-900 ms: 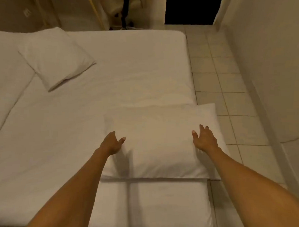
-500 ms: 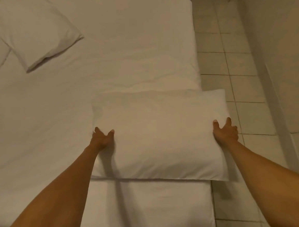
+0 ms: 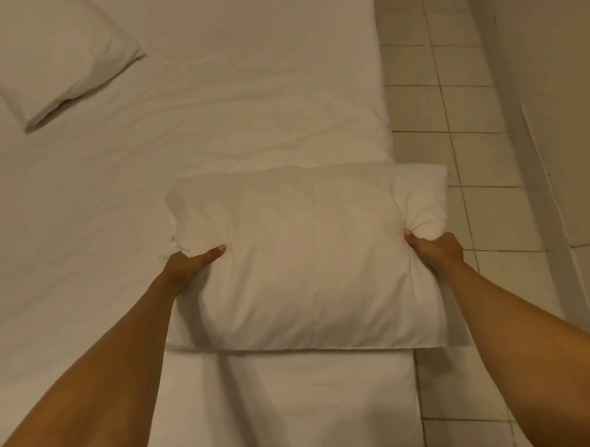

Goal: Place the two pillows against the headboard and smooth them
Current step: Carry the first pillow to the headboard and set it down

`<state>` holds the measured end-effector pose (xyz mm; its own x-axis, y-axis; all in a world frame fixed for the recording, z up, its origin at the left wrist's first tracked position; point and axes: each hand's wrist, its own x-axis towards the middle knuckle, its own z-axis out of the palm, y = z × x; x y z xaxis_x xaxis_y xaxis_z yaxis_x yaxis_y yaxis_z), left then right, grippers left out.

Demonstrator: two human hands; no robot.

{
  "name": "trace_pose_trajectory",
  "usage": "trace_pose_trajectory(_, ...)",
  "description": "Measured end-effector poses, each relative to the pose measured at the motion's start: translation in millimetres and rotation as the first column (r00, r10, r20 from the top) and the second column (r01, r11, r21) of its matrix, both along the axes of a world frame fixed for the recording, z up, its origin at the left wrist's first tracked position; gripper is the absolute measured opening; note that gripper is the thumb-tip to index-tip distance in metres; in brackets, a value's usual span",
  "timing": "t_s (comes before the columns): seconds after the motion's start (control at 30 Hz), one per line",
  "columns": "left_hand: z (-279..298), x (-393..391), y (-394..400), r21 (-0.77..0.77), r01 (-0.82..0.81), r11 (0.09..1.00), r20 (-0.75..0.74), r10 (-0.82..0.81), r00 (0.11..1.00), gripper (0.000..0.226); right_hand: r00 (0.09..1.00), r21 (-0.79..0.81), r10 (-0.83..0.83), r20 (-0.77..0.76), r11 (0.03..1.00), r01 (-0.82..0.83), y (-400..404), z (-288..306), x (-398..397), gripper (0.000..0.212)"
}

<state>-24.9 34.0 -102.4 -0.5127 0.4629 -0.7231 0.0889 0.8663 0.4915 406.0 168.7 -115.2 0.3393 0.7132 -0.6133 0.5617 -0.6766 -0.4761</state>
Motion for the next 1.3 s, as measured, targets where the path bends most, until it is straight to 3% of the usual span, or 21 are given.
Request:
trace_pose_trajectory(0.07, 3, -2, -1, 0.027, -0.007, 1.0, -0.006, 0.008, 1.0, 0.1, 0.998, -0.004, -0.041, -0.046, 0.999, 0.041, 2, -1, 3, 0.123)
trace_pose_trajectory(0.13, 8, -1, -1, 0.031, -0.011, 0.999, 0.013, 0.01, 1.0, 0.101, 0.996, -0.005, -0.059, -0.062, 0.998, 0.059, 3, 3, 4, 0.105)
trace_pose_trajectory(0.2, 8, 0, 1, 0.052, -0.035, 0.998, 0.059, 0.032, 0.998, 0.096, 0.998, 0.007, -0.035, -0.045, 0.999, 0.035, 3, 5, 4, 0.09)
trace_pose_trajectory(0.3, 16, 6, 0, 0.062, -0.096, 0.993, 0.076, 0.091, 0.993, 0.112, 1.0, 0.038, 0.014, -0.027, 0.999, -0.013, 0, 10, -2, 0.077)
trace_pose_trajectory(0.43, 32, 2, -13, 0.056, -0.235, 0.97, 0.057, 0.231, 0.971, 0.098, 0.999, 0.095, 0.004, 0.032, 0.995, -0.007, -2, 34, -7, 0.061)
trace_pose_trajectory(0.63, 87, 1, -29, 0.181, -0.288, 0.94, 0.088, 0.276, 0.957, 0.094, 0.997, 0.213, 0.058, -0.058, 0.976, -0.045, -1, 95, -52, 0.052)
trace_pose_trajectory(0.87, 193, -34, -96, 0.277, -0.404, 0.872, 0.05, 0.407, 0.912, 0.098, 0.962, 0.299, 0.24, -0.134, 0.935, -0.192, -9, 195, -120, 0.063)
trace_pose_trajectory(1.07, 285, -69, -197, 0.372, -0.528, 0.763, -0.018, 0.575, 0.818, 0.091, 0.888, 0.341, 0.413, -0.202, 0.88, -0.332, -36, 282, -190, 0.064)
trace_pose_trajectory(1.3, 340, -102, -334, 0.524, -0.673, 0.523, 0.05, 0.769, 0.637, 0.103, 0.748, 0.462, 0.625, -0.221, 0.743, -0.484, -82, 357, -296, 0.058)
